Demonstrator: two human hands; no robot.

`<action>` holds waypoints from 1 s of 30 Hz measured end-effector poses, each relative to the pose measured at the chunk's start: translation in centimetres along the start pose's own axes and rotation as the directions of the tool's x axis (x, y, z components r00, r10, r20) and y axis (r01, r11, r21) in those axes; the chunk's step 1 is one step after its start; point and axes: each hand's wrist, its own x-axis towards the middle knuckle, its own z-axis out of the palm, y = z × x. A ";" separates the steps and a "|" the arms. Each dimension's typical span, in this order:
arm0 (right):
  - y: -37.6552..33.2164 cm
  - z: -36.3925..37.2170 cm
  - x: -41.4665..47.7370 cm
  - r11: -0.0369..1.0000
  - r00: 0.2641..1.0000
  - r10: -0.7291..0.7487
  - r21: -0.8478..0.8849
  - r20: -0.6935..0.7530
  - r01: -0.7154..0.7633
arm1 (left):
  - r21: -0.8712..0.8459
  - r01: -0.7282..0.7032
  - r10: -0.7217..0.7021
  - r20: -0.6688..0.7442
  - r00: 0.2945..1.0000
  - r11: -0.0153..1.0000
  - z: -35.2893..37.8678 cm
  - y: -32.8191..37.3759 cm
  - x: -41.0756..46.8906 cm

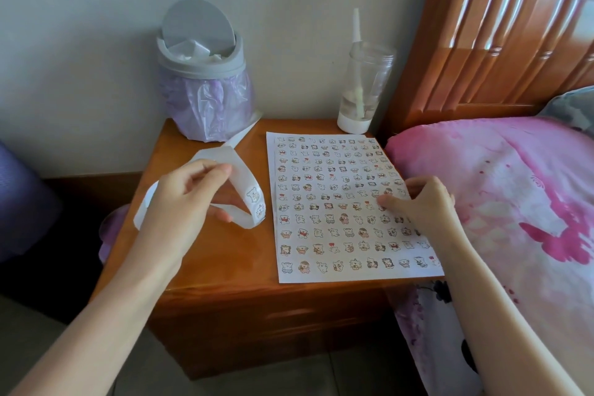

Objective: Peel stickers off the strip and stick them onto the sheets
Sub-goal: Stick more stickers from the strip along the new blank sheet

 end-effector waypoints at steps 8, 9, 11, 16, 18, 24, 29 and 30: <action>-1.9 -1.9 -2.1 0.902 0.994 -0.022 0.430 0.111 -0.028 | -0.043 -0.014 0.014 -0.007 1.000 0.999 -1.0 0.1 0.6; -2.0 -2.1 -2.2 0.886 0.992 -0.022 0.462 0.125 -0.039 | -0.052 -0.010 0.009 -0.013 1.000 0.999 -1.1 0.2 0.7; -1.9 -2.1 -2.2 0.884 0.986 -0.034 0.466 0.164 -0.047 | -0.074 0.002 -0.004 -0.023 1.000 0.997 -1.5 0.2 0.9; -2.3 -1.6 -2.6 0.946 0.953 -0.046 0.319 0.299 -0.055 | -0.167 -0.010 0.001 -0.054 0.999 0.986 -3.0 0.9 1.8; -2.9 -1.2 -3.2 0.935 0.942 -0.048 0.346 0.332 -0.074 | -0.227 -0.033 0.023 -0.044 0.999 0.973 -3.7 1.4 2.1; -5.4 2.5 -6.0 0.938 0.899 -0.110 0.344 0.423 -0.047 | -0.268 -0.132 0.108 -0.104 0.989 0.954 -5.2 3.6 3.8; -7.3 5.6 -7.9 0.932 0.899 -0.169 0.362 0.404 0.012 | -0.300 -0.147 0.134 -0.065 0.989 0.943 -4.0 6.0 5.2; -7.7 6.0 -8.1 0.921 0.892 -0.187 0.389 0.413 0.013 | -0.294 -0.140 0.131 -0.051 0.990 0.945 -3.4 6.2 5.3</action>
